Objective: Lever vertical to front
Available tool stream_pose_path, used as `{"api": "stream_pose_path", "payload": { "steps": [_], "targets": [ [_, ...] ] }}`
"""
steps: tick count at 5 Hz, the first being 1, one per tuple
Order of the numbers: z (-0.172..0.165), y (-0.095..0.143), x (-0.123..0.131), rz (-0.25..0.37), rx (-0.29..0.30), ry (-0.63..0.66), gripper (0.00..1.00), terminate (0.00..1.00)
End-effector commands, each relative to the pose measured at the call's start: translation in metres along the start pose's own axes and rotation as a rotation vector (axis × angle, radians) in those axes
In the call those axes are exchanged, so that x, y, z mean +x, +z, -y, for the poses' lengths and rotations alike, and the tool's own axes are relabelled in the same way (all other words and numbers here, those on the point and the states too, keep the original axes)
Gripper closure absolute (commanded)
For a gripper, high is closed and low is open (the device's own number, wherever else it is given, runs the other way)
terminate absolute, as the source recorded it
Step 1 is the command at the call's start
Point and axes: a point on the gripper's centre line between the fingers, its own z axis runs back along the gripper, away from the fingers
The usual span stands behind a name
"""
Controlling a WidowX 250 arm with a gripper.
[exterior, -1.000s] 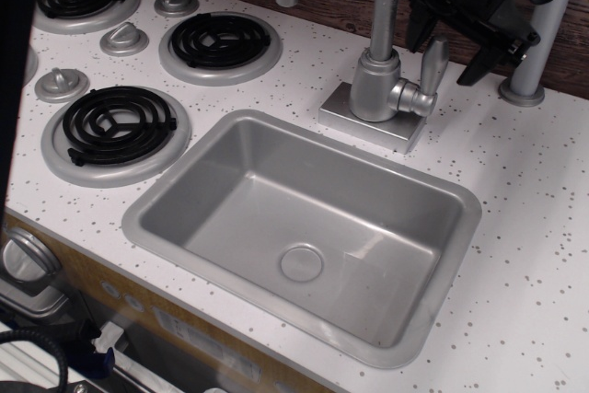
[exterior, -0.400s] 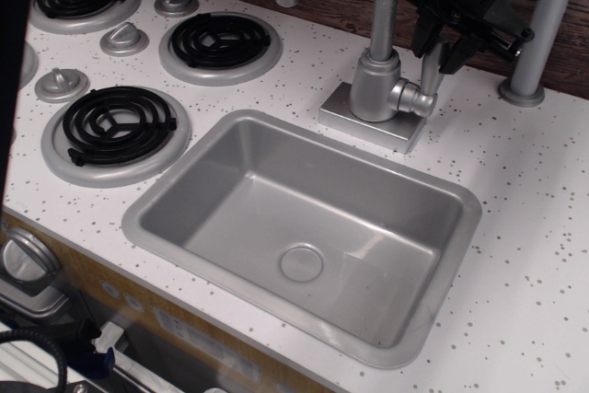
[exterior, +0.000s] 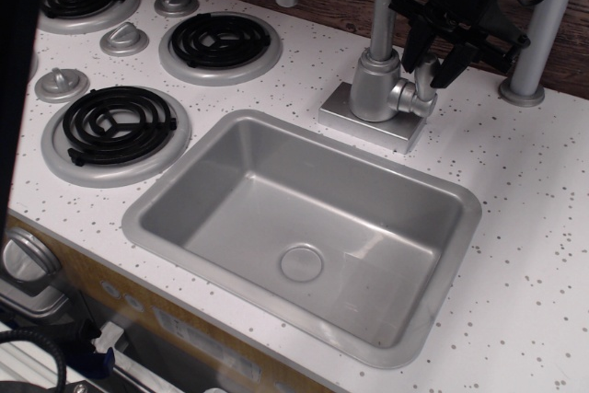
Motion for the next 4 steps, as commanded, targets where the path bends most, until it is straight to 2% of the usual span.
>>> {"api": "stream_pose_path", "payload": {
  "steps": [1,4],
  "targets": [
    [-0.002,-0.005,-0.009,0.035,-0.069,0.048,1.0,0.0],
    [-0.003,-0.025,-0.013,0.046,-0.131,0.07,1.0,0.0]
  ]
}}
